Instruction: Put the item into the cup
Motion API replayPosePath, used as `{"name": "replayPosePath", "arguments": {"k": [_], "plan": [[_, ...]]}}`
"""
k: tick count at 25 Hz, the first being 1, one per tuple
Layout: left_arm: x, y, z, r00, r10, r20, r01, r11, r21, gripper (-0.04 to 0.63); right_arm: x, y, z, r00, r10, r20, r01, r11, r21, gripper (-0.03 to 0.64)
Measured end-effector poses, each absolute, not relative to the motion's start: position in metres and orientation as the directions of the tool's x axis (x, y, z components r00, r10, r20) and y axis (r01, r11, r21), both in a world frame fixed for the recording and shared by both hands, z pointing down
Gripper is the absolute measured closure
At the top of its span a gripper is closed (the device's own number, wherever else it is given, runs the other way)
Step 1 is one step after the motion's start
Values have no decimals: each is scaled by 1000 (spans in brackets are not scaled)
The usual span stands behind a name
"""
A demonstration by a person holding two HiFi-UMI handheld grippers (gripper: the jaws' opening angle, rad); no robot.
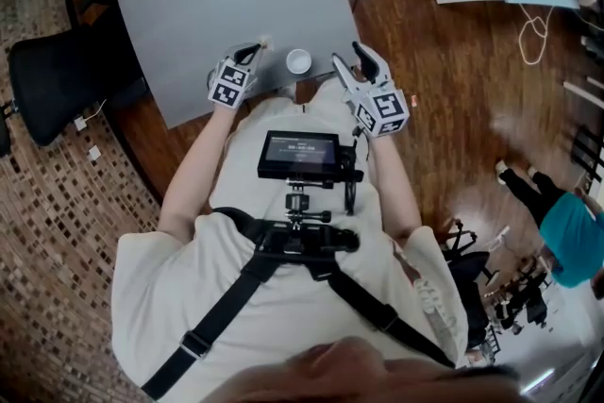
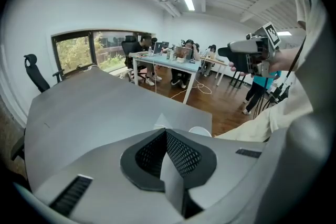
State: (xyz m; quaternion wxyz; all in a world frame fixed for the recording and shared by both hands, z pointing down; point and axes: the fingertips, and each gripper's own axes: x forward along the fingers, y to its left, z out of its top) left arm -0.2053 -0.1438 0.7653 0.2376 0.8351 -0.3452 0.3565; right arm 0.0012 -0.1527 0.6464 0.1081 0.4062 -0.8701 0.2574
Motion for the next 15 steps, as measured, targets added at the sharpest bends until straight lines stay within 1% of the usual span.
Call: {"name": "replayPosePath", "arguments": {"k": [3,7,11,15], "plan": [[-180,-143,752,554,-375,743,-687,-709,155,595,3,-153,650,-644,-655,395,-765,533,-361,377],[-151,-131,748,598,-302,742,-589,-794,152,595,2,-152,652,-641,-660,391,-767,528,-365,377],[-132,-117,759,609,-223,762,-505,-849,155,595,3,-150,654,-638,-664,390,-769,522,-370,377],[-120,-108,772,593,-171,787,-451,-880,149,595,3,-149,653,-633,-667,394,-773,516,-369,377]]}}
